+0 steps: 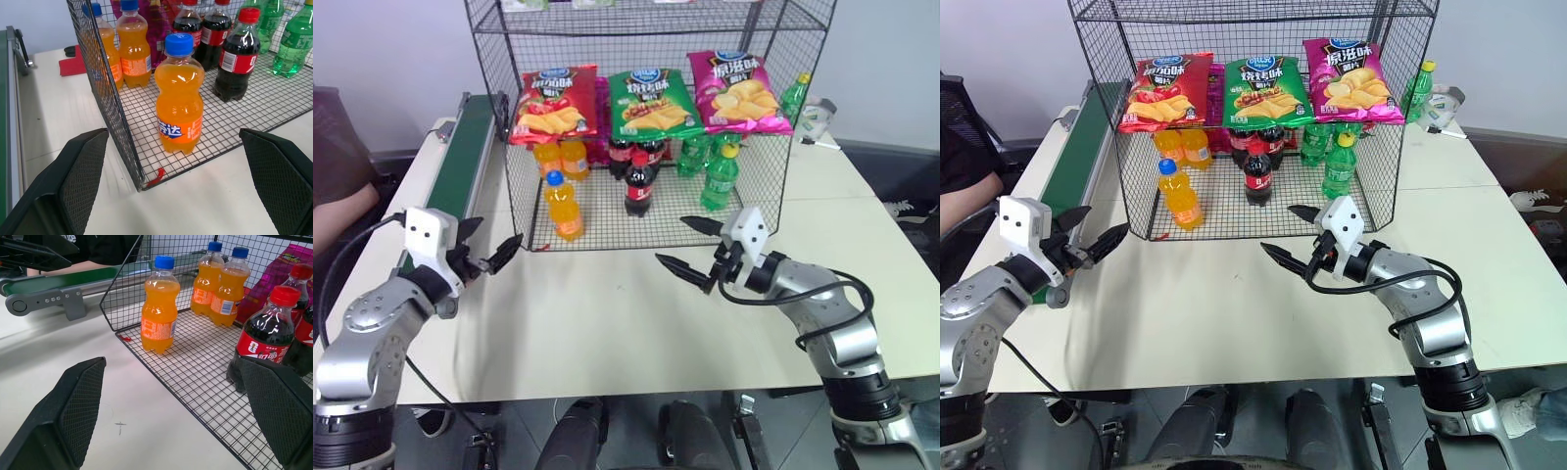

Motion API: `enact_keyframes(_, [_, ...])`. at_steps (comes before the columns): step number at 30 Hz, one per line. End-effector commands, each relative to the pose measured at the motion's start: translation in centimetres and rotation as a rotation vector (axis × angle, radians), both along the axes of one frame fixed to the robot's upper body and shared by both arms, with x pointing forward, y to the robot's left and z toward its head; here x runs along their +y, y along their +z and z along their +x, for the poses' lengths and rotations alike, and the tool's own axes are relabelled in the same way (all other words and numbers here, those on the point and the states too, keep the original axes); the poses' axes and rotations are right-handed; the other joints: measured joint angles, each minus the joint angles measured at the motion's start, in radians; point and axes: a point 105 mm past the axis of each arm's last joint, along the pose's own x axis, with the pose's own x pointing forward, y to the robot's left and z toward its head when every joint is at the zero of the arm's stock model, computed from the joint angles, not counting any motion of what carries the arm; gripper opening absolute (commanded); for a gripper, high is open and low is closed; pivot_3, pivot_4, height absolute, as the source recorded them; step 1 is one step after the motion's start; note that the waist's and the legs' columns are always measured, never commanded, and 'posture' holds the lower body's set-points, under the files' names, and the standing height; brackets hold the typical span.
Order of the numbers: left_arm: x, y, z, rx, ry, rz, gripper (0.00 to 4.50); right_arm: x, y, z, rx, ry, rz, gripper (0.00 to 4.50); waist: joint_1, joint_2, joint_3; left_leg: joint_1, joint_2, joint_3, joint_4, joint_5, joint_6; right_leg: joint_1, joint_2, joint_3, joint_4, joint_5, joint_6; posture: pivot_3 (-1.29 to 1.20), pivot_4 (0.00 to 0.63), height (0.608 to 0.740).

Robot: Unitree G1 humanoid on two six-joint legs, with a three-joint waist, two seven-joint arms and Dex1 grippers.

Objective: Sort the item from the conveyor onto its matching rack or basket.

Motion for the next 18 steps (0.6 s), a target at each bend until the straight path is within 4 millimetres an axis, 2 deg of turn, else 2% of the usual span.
enact_keyframes(1, [0.2,1.8,-0.34,-0.076,0.0,0.035,4.48,0.66,1.49,-0.41,-0.065,0.031,0.011,4.5,0.0,0.0,0.0,0.0,0.0,0.0,0.0,0.0,0.0,0.0,0.0,0.0,0.0,0.0,0.0,0.0,0.15,0.74])
enact_keyframes(18, [0.69,1.7,-0.16,-0.073,0.028,0.022,4.48,1.11,1.44,-0.56,-0.064,0.042,0.021,4.5,0.0,0.0,0.0,0.0,0.0,0.0,0.0,0.0,0.0,0.0,0.0,0.0,0.0,0.0,0.0,0.0,0.15,0.74])
